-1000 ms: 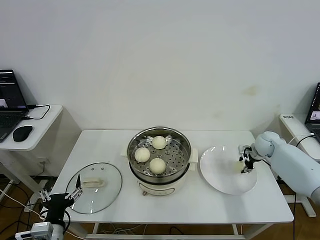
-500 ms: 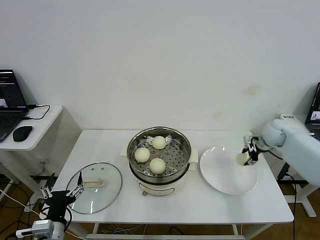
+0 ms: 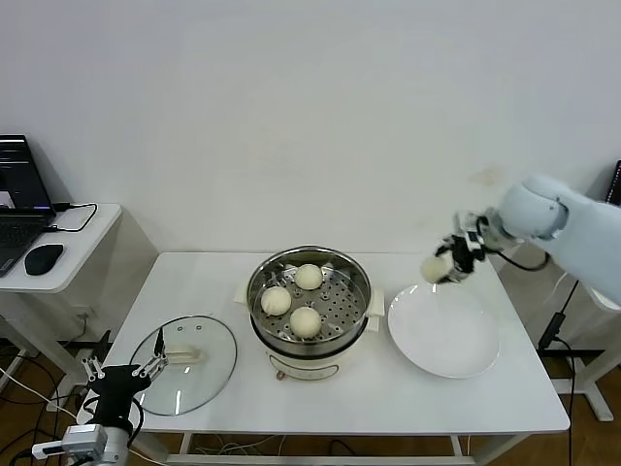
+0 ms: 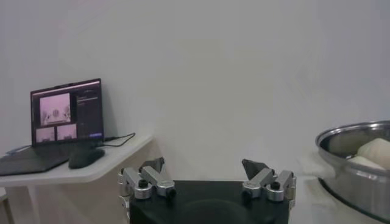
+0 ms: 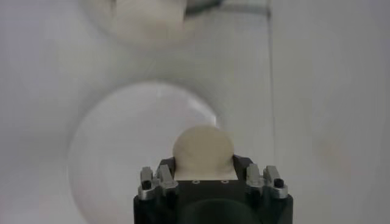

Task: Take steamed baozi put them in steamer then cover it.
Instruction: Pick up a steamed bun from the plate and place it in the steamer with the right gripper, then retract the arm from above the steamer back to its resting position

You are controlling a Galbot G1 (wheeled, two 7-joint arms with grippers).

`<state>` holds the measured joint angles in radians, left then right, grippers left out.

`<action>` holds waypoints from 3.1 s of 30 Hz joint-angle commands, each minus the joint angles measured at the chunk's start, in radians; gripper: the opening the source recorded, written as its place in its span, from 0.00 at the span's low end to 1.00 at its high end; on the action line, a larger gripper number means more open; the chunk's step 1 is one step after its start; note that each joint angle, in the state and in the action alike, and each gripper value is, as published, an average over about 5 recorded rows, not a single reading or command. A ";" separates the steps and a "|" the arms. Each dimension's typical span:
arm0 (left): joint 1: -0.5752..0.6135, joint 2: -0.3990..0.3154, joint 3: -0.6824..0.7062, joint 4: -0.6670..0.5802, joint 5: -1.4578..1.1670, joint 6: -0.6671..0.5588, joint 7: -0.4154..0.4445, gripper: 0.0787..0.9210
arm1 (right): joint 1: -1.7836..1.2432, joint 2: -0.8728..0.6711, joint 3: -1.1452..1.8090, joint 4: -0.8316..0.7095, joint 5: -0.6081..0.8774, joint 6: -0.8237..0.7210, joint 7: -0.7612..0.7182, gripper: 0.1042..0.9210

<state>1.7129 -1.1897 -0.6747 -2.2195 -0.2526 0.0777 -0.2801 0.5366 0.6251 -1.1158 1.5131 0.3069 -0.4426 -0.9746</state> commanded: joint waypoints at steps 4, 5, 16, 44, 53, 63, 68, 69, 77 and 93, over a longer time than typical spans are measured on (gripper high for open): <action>0.000 -0.015 0.001 -0.007 0.000 -0.002 -0.001 0.88 | 0.166 0.308 -0.129 0.073 0.424 -0.232 0.220 0.61; 0.000 -0.017 0.000 -0.007 0.000 -0.002 -0.001 0.88 | 0.153 0.332 -0.122 0.056 0.431 -0.242 0.232 0.61; 0.004 -0.025 -0.019 -0.011 -0.005 -0.004 -0.002 0.88 | -0.044 0.471 -0.123 -0.102 0.350 -0.284 0.295 0.61; -0.013 -0.021 -0.014 0.012 -0.008 -0.002 -0.001 0.88 | -0.099 0.389 -0.108 -0.093 0.259 -0.284 0.290 0.71; -0.013 -0.012 -0.016 0.013 -0.010 -0.002 -0.001 0.88 | -0.095 0.244 0.025 0.053 0.289 -0.282 0.389 0.88; -0.012 -0.015 -0.016 0.015 -0.008 -0.006 -0.001 0.88 | -0.501 -0.114 0.412 0.333 0.360 -0.055 0.781 0.88; -0.013 -0.020 -0.020 0.028 -0.004 -0.012 -0.002 0.88 | -0.936 -0.188 0.756 0.389 0.256 0.164 0.915 0.88; -0.012 -0.021 -0.020 0.032 -0.001 -0.015 -0.002 0.88 | -1.031 -0.189 0.840 0.398 0.237 0.197 0.932 0.88; -0.010 -0.031 -0.012 0.048 0.032 -0.032 0.000 0.88 | -1.658 0.067 1.487 0.401 0.080 0.448 0.940 0.88; -0.041 0.000 0.029 0.132 0.384 -0.078 -0.010 0.88 | -2.095 0.735 1.993 0.427 -0.068 0.559 0.649 0.88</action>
<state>1.6896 -1.2061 -0.6577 -2.1272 -0.1179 0.0131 -0.2827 -1.1550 1.0008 0.4538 1.8901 0.3183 0.0359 -0.1876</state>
